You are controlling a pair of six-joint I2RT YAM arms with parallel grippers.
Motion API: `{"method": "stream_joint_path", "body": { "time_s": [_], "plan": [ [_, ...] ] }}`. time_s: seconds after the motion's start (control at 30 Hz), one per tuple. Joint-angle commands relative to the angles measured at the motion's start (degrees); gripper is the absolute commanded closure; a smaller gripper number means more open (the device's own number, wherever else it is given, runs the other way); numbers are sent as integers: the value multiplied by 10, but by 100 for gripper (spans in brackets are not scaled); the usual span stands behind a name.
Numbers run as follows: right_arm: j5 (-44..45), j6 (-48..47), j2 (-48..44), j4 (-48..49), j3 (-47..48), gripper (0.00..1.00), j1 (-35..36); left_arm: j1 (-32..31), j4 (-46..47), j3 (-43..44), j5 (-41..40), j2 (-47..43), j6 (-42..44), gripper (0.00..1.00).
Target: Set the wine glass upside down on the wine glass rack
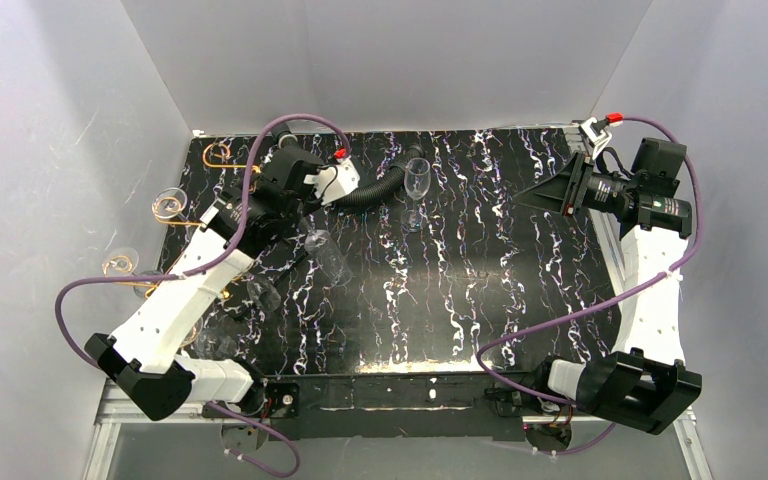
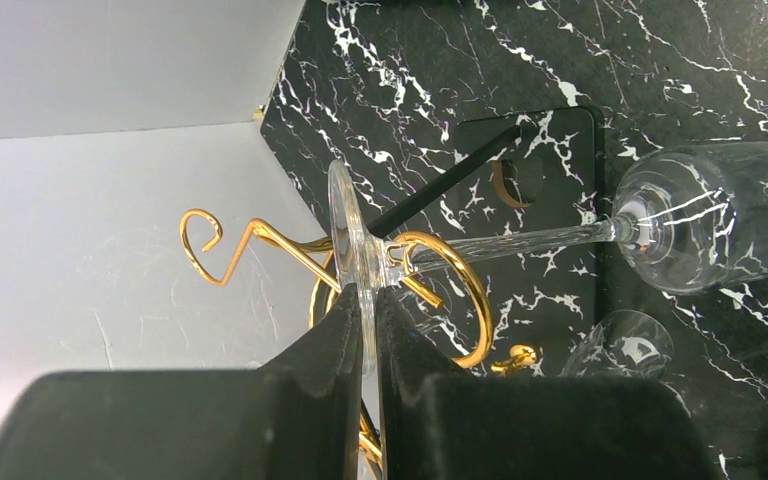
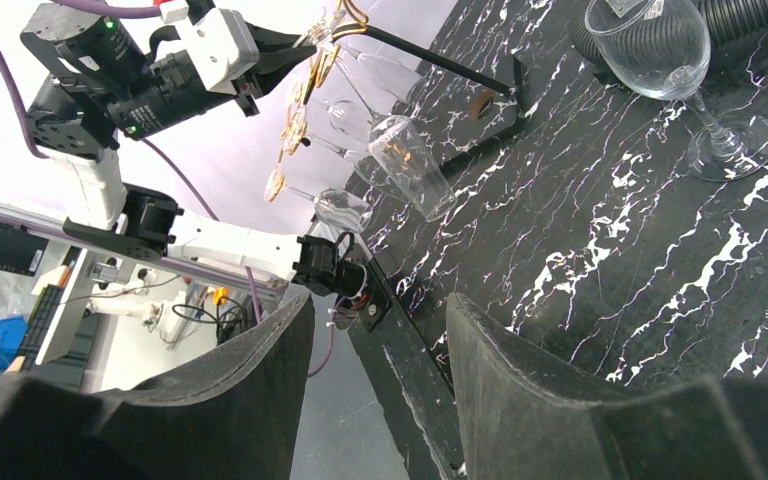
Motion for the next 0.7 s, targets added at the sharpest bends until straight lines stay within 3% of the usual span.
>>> {"method": "stream_joint_path", "body": {
  "time_s": [0.0, 0.4, 0.67],
  "plan": [
    [-14, 3, -3, 22, -1, 41, -1, 0, 32, 15, -21, -13, 17, 100],
    [-14, 6, -3, 24, -1, 41, -1, 10, 51, -9, -55, -13, 50, 100],
    [-16, 9, -2, 27, 1, 41, -1, 12, 46, -29, -59, -23, 33, 92]
  ]
}}
